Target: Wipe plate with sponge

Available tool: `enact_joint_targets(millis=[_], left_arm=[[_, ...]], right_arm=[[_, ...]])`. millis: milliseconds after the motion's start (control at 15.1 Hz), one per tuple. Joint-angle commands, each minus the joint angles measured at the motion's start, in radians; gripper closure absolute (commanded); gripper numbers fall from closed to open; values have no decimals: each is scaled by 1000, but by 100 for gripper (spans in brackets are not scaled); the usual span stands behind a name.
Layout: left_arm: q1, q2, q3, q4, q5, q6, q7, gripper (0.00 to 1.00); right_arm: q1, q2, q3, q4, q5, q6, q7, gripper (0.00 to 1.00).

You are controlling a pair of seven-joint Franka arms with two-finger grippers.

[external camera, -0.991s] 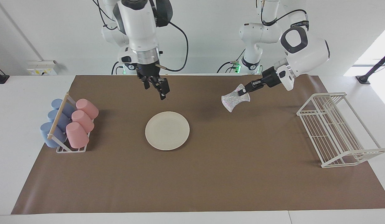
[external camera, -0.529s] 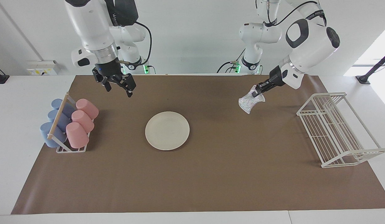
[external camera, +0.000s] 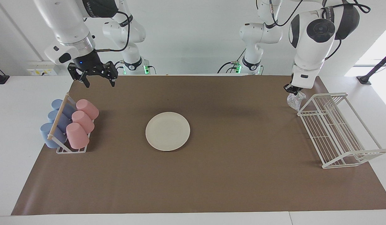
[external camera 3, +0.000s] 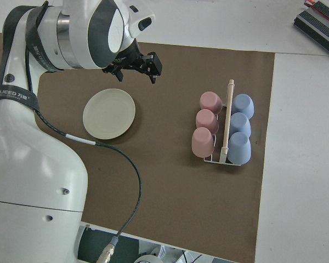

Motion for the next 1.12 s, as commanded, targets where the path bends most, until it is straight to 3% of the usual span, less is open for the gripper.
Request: enact_joint_targets(millis=[0,66,529,793,1057], left_arm=[[-35,33,4,34,179,-35,-13,100],[-44,44,3,30,236,-33,-7,100],[-46,120,3,-59,543,-8,3,100],[-46,168,4,-127,689,-5,33,100],[-46,294,6,-110,803,-58,30,100]], right_arm=[[-14,10,7,18,7,-19,-47,0],[7,27,-4,20,3,-23,-50,0],[245,20,-300,20,4,-59,-75,0],[250,16,-314,18,9,-90,-8,0],[251,24,-316,32,10,-78,25,0]])
